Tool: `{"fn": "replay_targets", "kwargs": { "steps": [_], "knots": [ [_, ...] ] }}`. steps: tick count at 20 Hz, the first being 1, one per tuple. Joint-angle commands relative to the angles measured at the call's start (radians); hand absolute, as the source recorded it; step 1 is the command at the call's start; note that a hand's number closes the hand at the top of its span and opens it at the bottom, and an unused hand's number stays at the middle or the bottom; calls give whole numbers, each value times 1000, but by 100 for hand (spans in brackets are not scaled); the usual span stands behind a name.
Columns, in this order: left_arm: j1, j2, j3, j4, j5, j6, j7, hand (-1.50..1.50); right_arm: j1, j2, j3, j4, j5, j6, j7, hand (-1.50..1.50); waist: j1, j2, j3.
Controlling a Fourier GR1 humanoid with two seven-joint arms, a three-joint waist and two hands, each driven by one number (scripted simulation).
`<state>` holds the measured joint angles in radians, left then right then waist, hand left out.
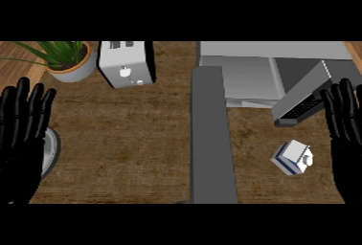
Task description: Pick up the milk, place it into the microwave and close the microwave
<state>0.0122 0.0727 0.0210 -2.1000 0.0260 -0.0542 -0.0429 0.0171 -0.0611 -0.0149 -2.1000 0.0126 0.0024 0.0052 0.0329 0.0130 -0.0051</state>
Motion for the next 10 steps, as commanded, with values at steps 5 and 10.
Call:
{"fn": "replay_targets", "kwargs": {
  "steps": [5, 10],
  "knots": [
    [-133, 50, 116, 146, 74, -17, 15, -150, -22, 59, 13, 4, 234, -234, -25, -150, -42, -11, 4],
    [6, 30, 127, 65, 142, -24, 98, -150, -79, 61, 143, 3, 360, -362, 184, -150, -27, -15, 5]
  ]
}}
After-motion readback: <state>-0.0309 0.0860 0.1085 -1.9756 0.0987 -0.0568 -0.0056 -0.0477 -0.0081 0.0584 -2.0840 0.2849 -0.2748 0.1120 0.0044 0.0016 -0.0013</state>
